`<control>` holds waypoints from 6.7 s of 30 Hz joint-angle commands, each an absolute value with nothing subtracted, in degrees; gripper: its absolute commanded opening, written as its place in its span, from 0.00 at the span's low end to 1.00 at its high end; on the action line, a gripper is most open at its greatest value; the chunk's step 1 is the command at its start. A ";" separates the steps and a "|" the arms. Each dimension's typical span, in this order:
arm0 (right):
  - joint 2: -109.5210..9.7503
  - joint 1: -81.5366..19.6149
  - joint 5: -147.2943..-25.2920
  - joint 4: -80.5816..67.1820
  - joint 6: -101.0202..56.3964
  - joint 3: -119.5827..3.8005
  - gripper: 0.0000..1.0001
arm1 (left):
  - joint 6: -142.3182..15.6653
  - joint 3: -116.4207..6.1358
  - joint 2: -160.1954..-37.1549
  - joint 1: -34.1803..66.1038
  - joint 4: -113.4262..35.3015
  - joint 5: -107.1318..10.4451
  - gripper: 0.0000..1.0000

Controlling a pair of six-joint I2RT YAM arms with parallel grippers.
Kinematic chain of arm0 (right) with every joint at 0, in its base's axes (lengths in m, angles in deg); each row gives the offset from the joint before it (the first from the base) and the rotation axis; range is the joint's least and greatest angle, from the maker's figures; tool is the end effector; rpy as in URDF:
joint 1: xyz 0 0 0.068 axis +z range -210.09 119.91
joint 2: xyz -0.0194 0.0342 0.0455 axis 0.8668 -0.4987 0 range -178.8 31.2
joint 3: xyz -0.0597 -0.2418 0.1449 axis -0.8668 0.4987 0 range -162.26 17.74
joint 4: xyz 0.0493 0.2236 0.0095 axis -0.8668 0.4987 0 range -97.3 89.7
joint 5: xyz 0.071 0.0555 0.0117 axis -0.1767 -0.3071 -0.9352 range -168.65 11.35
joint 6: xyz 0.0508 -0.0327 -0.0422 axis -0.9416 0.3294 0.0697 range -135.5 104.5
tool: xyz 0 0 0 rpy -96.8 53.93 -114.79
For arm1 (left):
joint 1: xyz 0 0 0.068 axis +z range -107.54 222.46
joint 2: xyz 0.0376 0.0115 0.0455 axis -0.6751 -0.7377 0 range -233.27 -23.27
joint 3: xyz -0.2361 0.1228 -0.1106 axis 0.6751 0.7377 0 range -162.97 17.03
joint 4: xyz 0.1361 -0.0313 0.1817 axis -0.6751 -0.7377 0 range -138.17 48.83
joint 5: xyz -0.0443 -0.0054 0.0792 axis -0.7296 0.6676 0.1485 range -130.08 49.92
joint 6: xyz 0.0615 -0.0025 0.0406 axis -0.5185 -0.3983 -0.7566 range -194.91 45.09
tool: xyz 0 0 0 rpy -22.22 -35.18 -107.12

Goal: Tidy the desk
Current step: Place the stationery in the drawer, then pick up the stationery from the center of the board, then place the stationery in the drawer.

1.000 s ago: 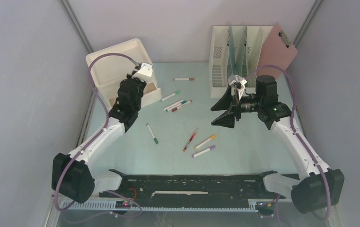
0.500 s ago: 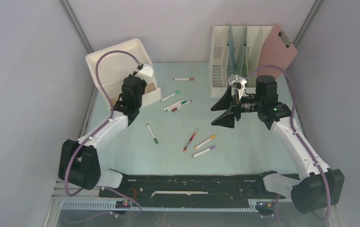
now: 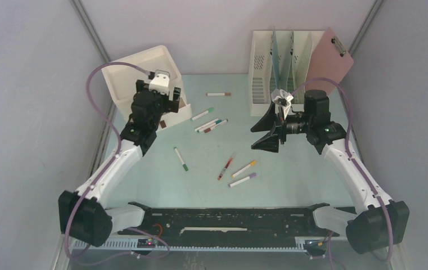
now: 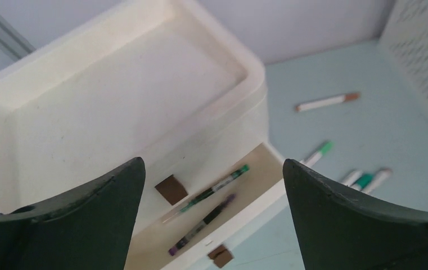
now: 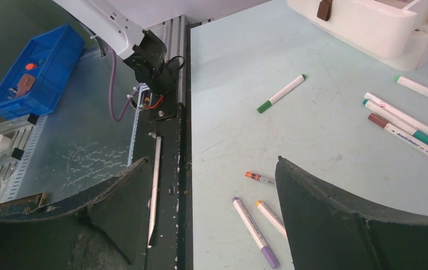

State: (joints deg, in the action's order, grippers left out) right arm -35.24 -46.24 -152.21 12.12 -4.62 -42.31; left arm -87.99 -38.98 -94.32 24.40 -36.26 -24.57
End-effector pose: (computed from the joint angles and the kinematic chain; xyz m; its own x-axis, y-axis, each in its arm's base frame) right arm 0.1858 0.1065 0.3665 -0.2439 -0.1151 -0.9629 -0.9696 0.0473 0.2400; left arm 0.2703 -0.0708 0.3580 -0.1520 0.2791 -0.9482 0.0852 0.9594 0.2687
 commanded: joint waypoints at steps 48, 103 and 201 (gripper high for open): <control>-24.60 -49.26 -125.36 40.90 22.71 -42.23 0.92 | -46.43 -18.37 -87.85 -18.62 -40.78 -10.65 1.00; -22.34 -49.37 -129.31 40.36 22.83 -41.23 0.92 | -50.78 -32.73 -121.07 -19.25 -46.75 -9.12 0.00; -20.31 -32.37 -121.71 29.01 18.80 -35.51 0.95 | -112.31 -48.48 -88.22 8.67 -77.16 -12.39 0.00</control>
State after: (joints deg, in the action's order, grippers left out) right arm -20.75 -33.32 -123.86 28.32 16.23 -33.33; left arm -105.60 -48.36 -88.09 5.49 -80.63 -11.37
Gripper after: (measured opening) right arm 0.953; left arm 0.023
